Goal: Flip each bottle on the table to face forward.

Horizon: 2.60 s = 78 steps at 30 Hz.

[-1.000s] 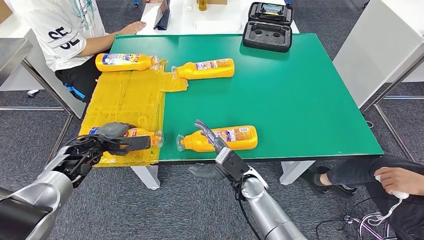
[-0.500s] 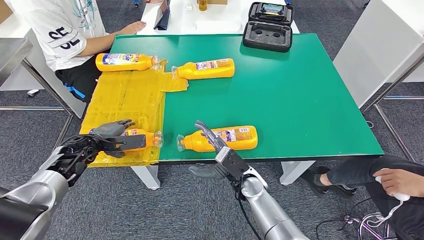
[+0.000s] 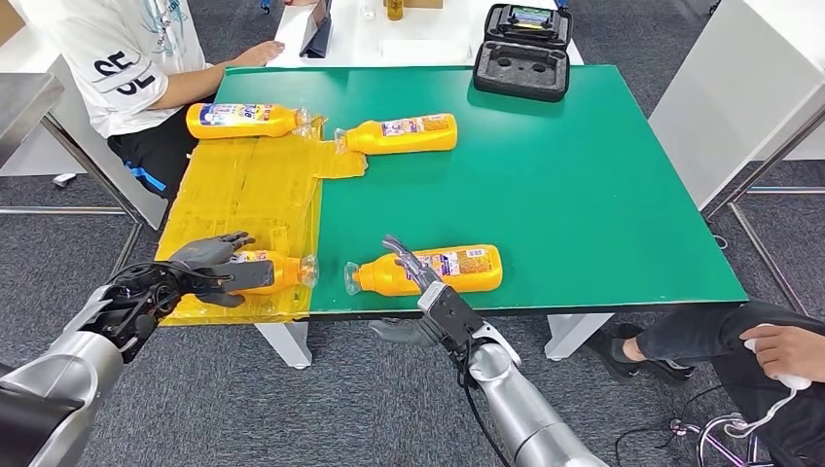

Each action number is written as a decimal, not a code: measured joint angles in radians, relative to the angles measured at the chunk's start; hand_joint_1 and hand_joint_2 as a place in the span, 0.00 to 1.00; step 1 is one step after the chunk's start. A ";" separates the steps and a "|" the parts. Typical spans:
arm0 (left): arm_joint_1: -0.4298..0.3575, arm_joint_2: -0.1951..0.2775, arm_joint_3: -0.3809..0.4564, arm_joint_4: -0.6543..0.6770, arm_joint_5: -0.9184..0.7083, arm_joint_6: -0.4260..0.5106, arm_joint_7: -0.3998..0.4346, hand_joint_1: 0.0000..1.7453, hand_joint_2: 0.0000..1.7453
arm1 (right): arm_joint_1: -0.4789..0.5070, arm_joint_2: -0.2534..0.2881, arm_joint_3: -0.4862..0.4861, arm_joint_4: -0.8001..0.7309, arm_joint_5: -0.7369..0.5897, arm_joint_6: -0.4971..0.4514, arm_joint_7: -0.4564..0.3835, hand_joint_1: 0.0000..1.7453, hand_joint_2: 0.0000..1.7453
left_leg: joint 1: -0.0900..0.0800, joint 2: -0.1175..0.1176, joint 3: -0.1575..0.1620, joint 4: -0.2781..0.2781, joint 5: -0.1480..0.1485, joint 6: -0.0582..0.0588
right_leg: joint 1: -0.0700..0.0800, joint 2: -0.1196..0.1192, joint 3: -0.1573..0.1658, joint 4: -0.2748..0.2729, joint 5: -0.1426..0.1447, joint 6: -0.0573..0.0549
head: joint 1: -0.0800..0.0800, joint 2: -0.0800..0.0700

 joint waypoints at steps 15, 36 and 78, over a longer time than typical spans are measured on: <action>-0.009 0.009 0.000 -0.002 -0.004 -0.044 -0.036 0.00 1.00 | 0.024 0.000 0.000 0.000 0.011 -0.023 0.031 0.00 1.00 | 0.000 0.000 0.000 0.000 0.000 0.000 | 0.000 0.000 0.000 0.000 0.000 0.000 | 0.000 0.000; -0.003 0.043 0.000 -0.053 0.063 -0.058 -0.116 0.00 1.00 | 0.049 -0.002 -0.001 -0.006 0.024 -0.028 0.056 0.00 1.00 | 0.000 0.000 -0.001 0.000 0.000 0.000 | 0.000 0.000 -0.001 0.000 0.000 0.000 | 0.000 0.000; 0.019 0.101 -0.004 -0.184 0.234 -0.125 -0.276 0.00 1.00 | 0.081 -0.003 -0.025 -0.018 0.043 -0.026 0.090 0.00 1.00 | 0.000 0.000 -0.001 0.000 0.000 0.000 | 0.000 0.000 -0.002 0.000 0.000 0.000 | 0.000 0.000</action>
